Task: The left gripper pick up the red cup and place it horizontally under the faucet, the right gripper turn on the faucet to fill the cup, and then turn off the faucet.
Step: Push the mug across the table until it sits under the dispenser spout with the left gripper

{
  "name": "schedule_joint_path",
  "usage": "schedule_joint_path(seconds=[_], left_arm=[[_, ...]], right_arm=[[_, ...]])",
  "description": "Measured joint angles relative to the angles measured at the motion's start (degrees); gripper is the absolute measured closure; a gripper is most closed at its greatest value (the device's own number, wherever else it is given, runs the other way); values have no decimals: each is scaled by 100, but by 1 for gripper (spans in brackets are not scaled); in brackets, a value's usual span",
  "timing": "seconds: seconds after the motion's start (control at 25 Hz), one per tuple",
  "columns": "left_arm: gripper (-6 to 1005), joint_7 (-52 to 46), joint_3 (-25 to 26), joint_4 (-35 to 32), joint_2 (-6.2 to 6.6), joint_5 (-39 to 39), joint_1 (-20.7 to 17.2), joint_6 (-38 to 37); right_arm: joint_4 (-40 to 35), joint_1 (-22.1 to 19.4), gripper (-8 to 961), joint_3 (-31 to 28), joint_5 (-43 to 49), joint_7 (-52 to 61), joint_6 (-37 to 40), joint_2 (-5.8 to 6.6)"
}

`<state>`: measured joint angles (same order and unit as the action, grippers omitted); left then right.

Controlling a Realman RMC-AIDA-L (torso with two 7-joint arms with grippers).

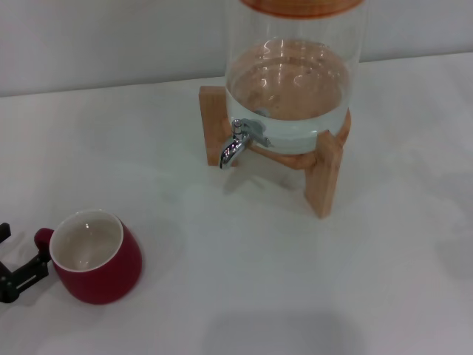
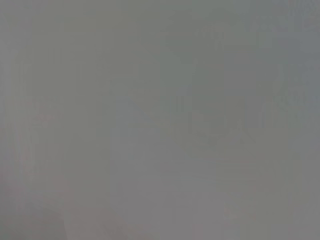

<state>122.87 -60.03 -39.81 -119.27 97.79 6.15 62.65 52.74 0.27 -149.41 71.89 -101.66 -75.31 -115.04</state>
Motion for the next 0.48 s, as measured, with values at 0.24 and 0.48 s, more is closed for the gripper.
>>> schedule_joint_path(seconds=[0.24, 0.48], left_arm=[[157, 0, 11, 0, -7, 1, 27, -7], [157, 0, 9, 0, -9, 3, 86, -78]], right_arm=[[0, -1, 231, 0, 0, 5, -11, 0], [0, -1, 231, 0, 0, 5, -11, 0]])
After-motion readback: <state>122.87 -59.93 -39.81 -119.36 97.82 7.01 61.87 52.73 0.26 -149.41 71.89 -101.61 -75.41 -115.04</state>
